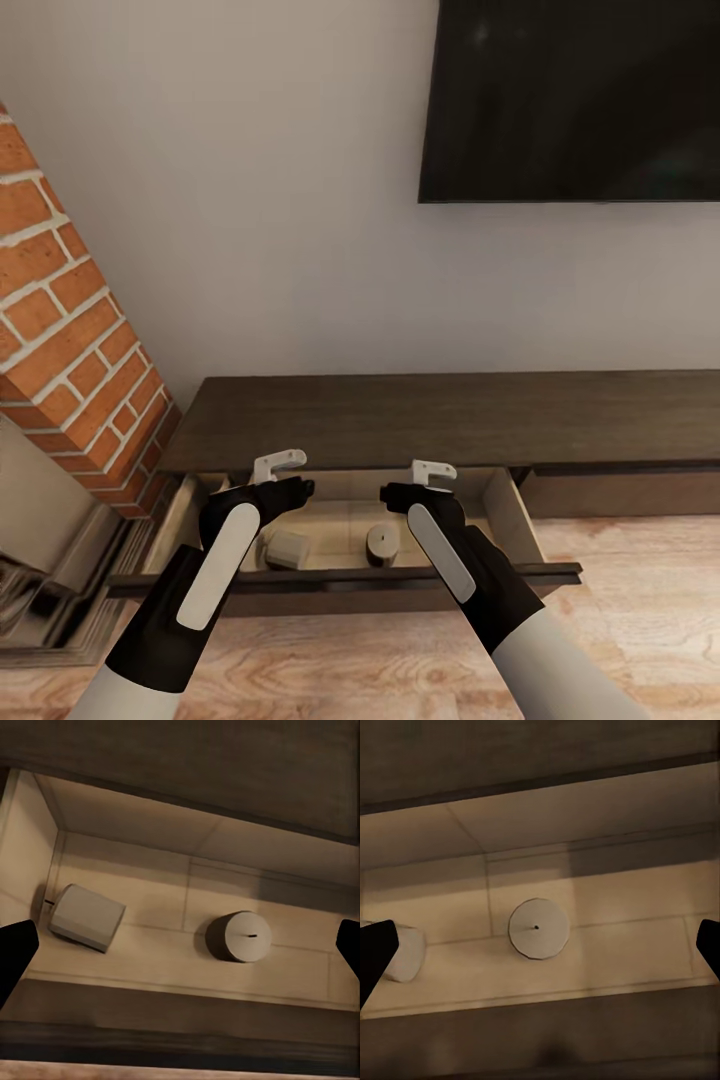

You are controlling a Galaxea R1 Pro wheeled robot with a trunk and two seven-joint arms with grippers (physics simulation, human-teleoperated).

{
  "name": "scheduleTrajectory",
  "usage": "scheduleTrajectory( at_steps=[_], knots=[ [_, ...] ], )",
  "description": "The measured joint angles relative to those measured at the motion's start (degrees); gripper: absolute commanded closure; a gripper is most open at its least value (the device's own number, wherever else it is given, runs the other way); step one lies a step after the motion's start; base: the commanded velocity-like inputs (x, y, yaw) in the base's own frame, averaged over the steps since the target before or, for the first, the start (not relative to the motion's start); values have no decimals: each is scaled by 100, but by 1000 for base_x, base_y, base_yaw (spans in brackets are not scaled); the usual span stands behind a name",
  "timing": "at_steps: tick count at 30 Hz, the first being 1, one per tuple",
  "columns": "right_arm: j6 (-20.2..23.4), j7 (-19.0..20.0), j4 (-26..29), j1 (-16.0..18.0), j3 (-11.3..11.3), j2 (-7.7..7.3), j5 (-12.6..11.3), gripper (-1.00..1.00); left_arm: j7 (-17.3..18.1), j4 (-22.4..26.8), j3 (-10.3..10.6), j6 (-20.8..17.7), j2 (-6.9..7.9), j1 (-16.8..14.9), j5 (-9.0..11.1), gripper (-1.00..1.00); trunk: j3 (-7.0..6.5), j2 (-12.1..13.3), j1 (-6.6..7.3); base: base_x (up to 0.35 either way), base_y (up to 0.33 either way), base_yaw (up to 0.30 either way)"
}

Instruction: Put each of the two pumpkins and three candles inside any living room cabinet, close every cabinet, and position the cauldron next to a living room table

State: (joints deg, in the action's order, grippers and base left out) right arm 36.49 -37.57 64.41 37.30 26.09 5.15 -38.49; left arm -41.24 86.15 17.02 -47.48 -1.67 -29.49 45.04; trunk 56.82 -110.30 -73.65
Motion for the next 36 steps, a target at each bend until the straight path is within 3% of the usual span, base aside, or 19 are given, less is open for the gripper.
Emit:
scheduleTrajectory(
  at_steps=[13, 28, 36],
  knots=[
    [-6, 7, 6, 0, 0, 6, 0, -100, 0, 8, 0, 0, 0, 0, 0, -100, -233, 522, 285, -18, 0, 0],
    [-9, 10, 7, 0, 0, 11, 0, -100, 0, 36, -4, 0, 0, 0, 0, -100, -502, 1123, 612, -290, 0, 0],
    [-7, 17, 4, 0, 0, 14, -8, -100, 0, 36, -113, 0, 4, 0, 0, -100, -646, 1444, 791, -40, 0, 0]
  ],
)
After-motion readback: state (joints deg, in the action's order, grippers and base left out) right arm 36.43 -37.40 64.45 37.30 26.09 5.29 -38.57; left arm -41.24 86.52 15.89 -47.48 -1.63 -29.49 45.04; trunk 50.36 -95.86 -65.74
